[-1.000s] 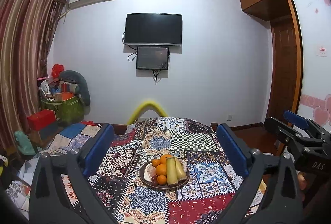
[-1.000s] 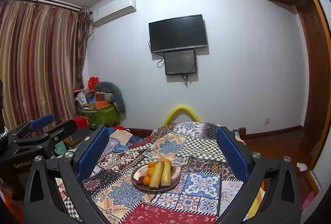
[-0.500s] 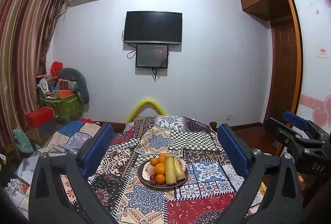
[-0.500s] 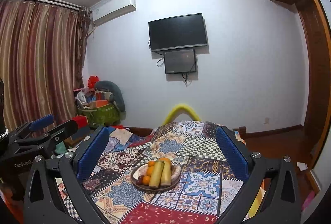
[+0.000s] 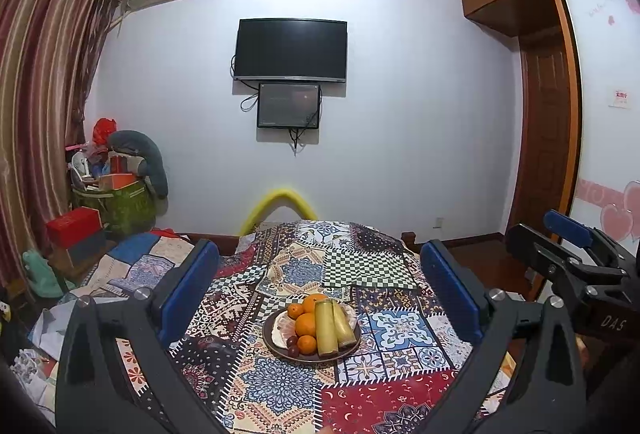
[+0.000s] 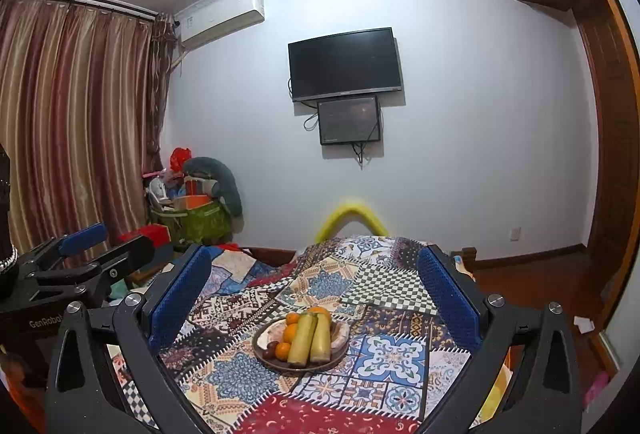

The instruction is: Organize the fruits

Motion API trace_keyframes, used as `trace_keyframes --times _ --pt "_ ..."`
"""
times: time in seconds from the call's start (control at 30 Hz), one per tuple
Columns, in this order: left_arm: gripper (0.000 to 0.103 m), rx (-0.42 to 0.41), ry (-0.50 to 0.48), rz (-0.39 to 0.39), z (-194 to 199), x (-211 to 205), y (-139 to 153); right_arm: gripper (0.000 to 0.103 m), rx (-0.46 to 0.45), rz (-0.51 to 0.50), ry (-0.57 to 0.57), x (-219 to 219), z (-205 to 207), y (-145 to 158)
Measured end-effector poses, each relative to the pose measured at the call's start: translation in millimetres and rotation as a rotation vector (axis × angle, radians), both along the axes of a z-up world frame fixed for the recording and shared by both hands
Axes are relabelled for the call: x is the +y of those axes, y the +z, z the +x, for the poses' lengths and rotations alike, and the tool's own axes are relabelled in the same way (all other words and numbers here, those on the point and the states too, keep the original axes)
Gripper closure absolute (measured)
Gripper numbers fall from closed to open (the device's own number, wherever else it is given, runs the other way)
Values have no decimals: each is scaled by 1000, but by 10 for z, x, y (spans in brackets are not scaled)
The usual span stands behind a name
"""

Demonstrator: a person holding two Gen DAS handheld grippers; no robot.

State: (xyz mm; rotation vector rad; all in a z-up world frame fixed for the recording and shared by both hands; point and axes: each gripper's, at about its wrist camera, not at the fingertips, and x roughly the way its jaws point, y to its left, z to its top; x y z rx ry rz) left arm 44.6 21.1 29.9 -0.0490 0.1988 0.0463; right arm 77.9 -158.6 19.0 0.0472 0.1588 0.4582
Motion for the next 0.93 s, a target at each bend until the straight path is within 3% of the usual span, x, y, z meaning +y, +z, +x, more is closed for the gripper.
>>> trace_keyframes --times 0.93 --pt "1 10 -26 4 13 -28 7 0 -8 -10 -16 21 4 12"
